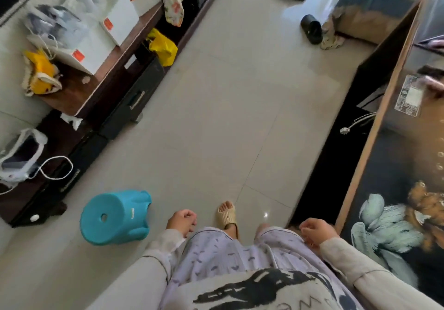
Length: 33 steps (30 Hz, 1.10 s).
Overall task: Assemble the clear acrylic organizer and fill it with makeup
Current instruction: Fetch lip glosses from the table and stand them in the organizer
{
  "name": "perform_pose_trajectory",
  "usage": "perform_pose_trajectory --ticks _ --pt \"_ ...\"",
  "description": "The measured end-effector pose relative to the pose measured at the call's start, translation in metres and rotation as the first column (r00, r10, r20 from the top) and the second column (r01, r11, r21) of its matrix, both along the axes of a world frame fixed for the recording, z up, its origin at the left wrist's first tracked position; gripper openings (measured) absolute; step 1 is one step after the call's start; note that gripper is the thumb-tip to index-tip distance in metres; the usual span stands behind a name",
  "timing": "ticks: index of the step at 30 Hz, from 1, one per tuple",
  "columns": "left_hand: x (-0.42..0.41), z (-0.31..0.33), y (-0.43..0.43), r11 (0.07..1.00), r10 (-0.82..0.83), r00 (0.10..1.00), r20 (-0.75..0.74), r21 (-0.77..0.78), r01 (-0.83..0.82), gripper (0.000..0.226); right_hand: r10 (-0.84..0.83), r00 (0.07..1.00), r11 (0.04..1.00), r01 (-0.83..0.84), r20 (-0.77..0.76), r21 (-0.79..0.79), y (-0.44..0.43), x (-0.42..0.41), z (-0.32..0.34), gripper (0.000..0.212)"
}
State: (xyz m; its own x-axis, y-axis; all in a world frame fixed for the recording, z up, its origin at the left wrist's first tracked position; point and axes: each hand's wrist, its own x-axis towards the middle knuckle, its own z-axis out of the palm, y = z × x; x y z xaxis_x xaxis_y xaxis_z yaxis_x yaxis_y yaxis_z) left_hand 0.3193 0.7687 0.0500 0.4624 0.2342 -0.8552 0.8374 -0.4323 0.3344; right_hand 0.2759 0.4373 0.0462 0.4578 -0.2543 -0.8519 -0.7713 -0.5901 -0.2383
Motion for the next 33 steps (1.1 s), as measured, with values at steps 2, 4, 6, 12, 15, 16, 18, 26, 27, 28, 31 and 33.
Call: perform_pose_trajectory --ticks 2,4,6,12,15,16,18,26,27,28,31,33 --pt "0.049 0.007 0.004 0.994 -0.108 0.994 0.016 0.015 0.108 0.034 -0.094 0.995 0.996 0.094 -0.016 -0.009 0.006 0.006 0.002 0.023" --pt "0.091 0.014 0.003 0.979 -0.201 0.979 0.032 0.032 0.200 0.035 -0.166 0.985 0.986 0.165 -0.046 -0.027 0.011 0.011 0.007 0.022" --pt "0.129 0.019 -0.002 0.964 -0.263 0.963 0.052 0.047 0.261 0.035 -0.229 0.971 0.973 0.228 -0.071 -0.023 0.011 0.018 0.010 0.021" --pt "0.196 0.016 -0.040 0.901 -0.432 0.902 -0.001 0.048 0.431 0.030 -0.361 0.930 0.932 0.359 -0.065 -0.046 -0.003 0.055 0.009 0.022" --pt "0.216 0.007 -0.060 0.863 -0.502 0.863 -0.059 0.035 0.505 0.030 -0.376 0.925 0.927 0.374 -0.054 -0.041 -0.020 0.089 0.005 0.024" --pt "0.223 0.005 -0.067 0.849 -0.524 0.848 -0.080 0.039 0.528 0.030 -0.383 0.923 0.923 0.381 -0.048 -0.044 -0.027 0.103 0.004 0.024" --pt "0.238 0.004 -0.080 0.822 -0.559 0.821 -0.116 0.056 0.567 0.033 -0.389 0.921 0.921 0.387 -0.036 -0.045 -0.045 0.133 0.005 0.023" --pt "0.324 0.006 -0.138 0.752 -0.617 0.754 -0.226 0.114 0.650 0.030 -0.396 0.918 0.918 0.395 0.009 0.038 -0.123 0.266 0.017 0.010" --pt "0.338 0.006 -0.147 0.734 -0.637 0.736 -0.228 0.111 0.670 0.025 -0.396 0.918 0.917 0.395 0.009 0.046 -0.130 0.280 0.019 0.010" --pt "0.352 0.007 -0.156 0.722 -0.651 0.725 -0.226 0.110 0.683 0.019 -0.398 0.917 0.916 0.397 0.010 0.052 -0.136 0.293 0.021 0.010" --pt "0.400 0.006 -0.187 0.703 -0.672 0.713 -0.198 0.129 0.699 0.022 -0.411 0.912 0.910 0.410 0.013 0.060 -0.152 0.326 0.021 0.010" --pt "0.439 0.003 -0.211 0.680 -0.700 0.693 -0.173 0.135 0.720 0.022 -0.452 0.892 0.891 0.451 0.016 0.063 -0.162 0.345 0.018 0.010"
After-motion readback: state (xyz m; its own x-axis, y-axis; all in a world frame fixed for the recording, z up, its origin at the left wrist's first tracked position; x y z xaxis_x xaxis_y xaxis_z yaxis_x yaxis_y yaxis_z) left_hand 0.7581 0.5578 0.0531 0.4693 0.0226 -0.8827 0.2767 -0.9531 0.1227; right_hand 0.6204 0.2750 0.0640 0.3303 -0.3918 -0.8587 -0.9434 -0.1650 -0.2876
